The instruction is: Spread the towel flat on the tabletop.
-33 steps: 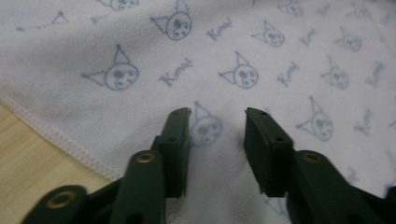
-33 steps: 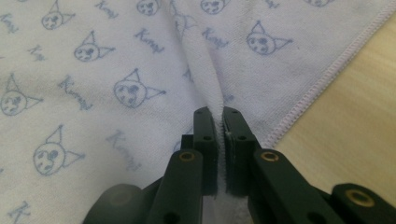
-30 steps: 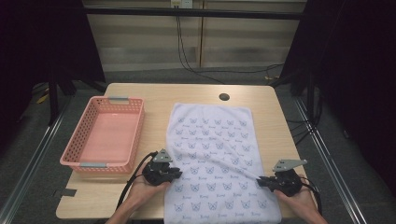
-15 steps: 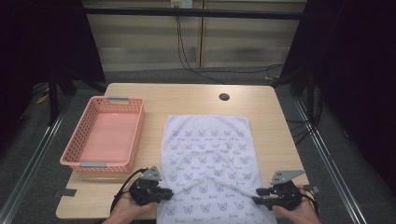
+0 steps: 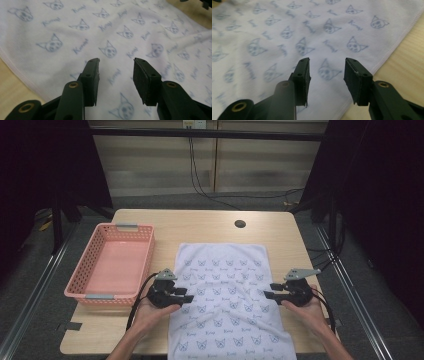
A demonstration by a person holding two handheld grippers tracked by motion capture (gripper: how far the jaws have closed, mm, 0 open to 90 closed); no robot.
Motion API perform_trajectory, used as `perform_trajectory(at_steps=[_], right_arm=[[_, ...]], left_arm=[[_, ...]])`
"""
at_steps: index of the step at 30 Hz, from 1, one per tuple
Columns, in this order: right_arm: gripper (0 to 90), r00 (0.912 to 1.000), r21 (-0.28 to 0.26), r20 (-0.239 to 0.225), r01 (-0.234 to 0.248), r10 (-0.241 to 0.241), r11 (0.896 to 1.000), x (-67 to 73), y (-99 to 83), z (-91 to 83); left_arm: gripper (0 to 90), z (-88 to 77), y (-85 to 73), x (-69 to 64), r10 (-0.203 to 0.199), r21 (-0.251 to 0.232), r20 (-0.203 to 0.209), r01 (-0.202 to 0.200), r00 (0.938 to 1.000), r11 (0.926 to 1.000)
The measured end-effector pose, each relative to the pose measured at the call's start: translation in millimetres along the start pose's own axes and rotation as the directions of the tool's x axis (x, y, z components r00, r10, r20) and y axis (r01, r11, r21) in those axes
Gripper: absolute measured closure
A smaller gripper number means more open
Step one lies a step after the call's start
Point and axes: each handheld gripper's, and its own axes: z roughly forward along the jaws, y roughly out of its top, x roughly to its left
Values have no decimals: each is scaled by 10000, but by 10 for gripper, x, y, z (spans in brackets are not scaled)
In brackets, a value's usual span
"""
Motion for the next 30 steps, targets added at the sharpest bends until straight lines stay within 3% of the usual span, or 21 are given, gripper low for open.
perform_trajectory(at_steps=[1, 2, 3, 4, 7, 10, 11, 12, 14, 15, 16, 18, 20, 21, 24, 30], right_arm=[[543, 9994, 305, 324, 125, -135, 9995, -68, 44, 124], [543, 9994, 305, 324, 125, -135, 9995, -68, 44, 124], [523, 9986, 518, 526, 82, -109, 9986, -130, 62, 229], [523, 9986, 518, 526, 82, -109, 9986, -130, 62, 229], [538, 9966, 712, 793, 164, -221, 9973, -189, 45, 343], [685, 9950, 810, 862, 426, -496, 9958, -173, 22, 349], [735, 9940, 823, 948, 464, -542, 9955, -167, 19, 344], [821, 9937, 802, 977, 472, -550, 9957, -164, 11, 336], [871, 9933, 767, 1075, 348, -429, 9964, -165, -6, 321], [878, 9939, 764, 1057, 233, -313, 9968, -168, -17, 308], [880, 9941, 800, 1035, 245, -328, 9965, -172, -32, 288], [882, 9941, 941, 1051, 187, -287, 9954, -164, -61, 238], [884, 9955, 954, 939, 47, -137, 9954, -138, -130, 161], [884, 9964, 989, 849, -120, 35, 9950, -101, -187, 98], [885, 9980, 1058, 626, -18, -48, 9944, -15, -327, -53], [887, 9998, 1308, 215, -13, -15, 9914, 185, -545, -297]], left_arm=[[546, 43, 25, 41, -17, -210, -172, 14, 9999, 9998], [535, 43, 25, 41, -17, -210, -172, 14, 9999, 9998], [526, 61, 26, 60, -65, -213, -249, 60, 9997, 9998], [526, 75, 18, 86, -56, -113, -536, 50, 9985, 9999], [491, 67, -3, 122, 13, 48, -609, -10, 9981, 10000], [476, 97, -40, 154, -45, 238, -795, 64, 9968, 9997], [478, 124, -55, 154, 56, 609, -879, -3, 9961, 9981], [498, 136, -69, 141, 278, 512, -1037, -225, 9942, 9984], [563, 151, -65, 103, 566, 616, -1276, -490, 9902, 9969], [655, 157, -63, 92, 669, 662, -1423, -580, 9876, 9961], [753, 162, -71, 87, 833, 657, -1339, -750, 9875, 9950], [855, 171, -83, 69, 990, 630, -1146, -922, 9885, 9937], [874, 173, -98, 37, 1024, 635, -718, -979, 9921, 9932], [876, 166, -105, 21, 1027, 707, -708, -977, 9922, 9927], [882, 148, -156, -37, 914, 648, -249, -897, 9955, 9939], [884, 36, -309, -326, 1171, 1215, 462, -1220, 9920, 9851]])
